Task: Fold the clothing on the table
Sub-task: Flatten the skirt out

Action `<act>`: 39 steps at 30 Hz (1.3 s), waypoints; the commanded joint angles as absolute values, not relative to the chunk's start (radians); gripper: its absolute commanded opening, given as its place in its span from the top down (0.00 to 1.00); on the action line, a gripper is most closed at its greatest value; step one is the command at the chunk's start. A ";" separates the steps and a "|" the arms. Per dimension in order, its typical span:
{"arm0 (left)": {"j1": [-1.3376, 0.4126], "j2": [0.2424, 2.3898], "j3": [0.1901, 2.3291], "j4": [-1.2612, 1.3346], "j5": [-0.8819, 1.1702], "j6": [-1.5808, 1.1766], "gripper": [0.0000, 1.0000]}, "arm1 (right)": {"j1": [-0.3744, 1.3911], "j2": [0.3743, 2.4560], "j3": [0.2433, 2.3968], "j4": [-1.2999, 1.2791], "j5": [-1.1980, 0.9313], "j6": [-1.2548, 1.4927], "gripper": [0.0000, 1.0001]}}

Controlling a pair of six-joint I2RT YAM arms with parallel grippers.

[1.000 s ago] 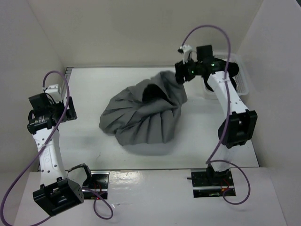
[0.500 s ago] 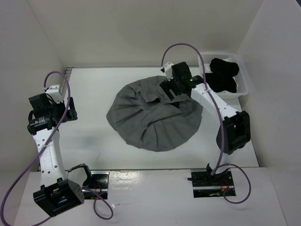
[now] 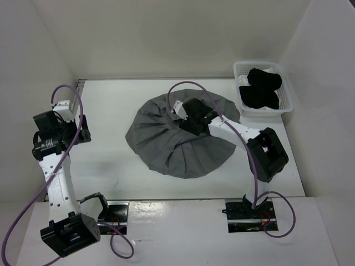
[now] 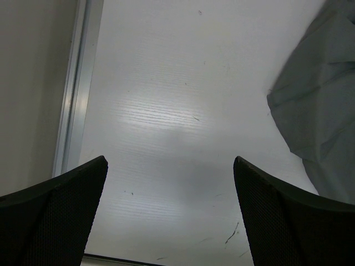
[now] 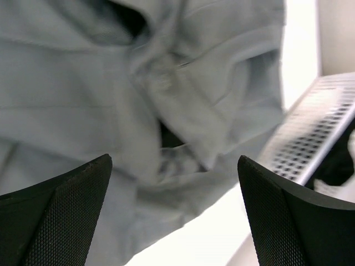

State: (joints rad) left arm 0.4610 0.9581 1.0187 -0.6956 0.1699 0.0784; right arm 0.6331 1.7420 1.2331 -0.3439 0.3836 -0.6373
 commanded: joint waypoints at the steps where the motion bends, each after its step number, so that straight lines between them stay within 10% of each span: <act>1: 0.474 0.927 1.017 -0.676 0.175 0.092 0.00 | 0.641 1.752 1.230 -0.149 0.482 -0.733 0.02; 24: 0.511 0.917 1.017 -0.676 0.175 0.083 0.00 | 0.650 1.953 1.146 0.150 0.518 -0.931 0.06; 29: 0.520 0.917 1.017 -0.676 0.175 0.083 0.00 | 0.640 1.997 1.170 0.187 0.540 -0.931 0.43; 33: 0.520 0.917 1.017 -0.676 0.175 0.083 0.00 | 0.630 1.973 1.228 0.144 0.540 -0.907 0.96; 39: 0.520 0.917 1.017 -0.676 0.184 0.083 0.00 | 0.621 1.842 1.491 -0.193 0.389 -0.744 1.00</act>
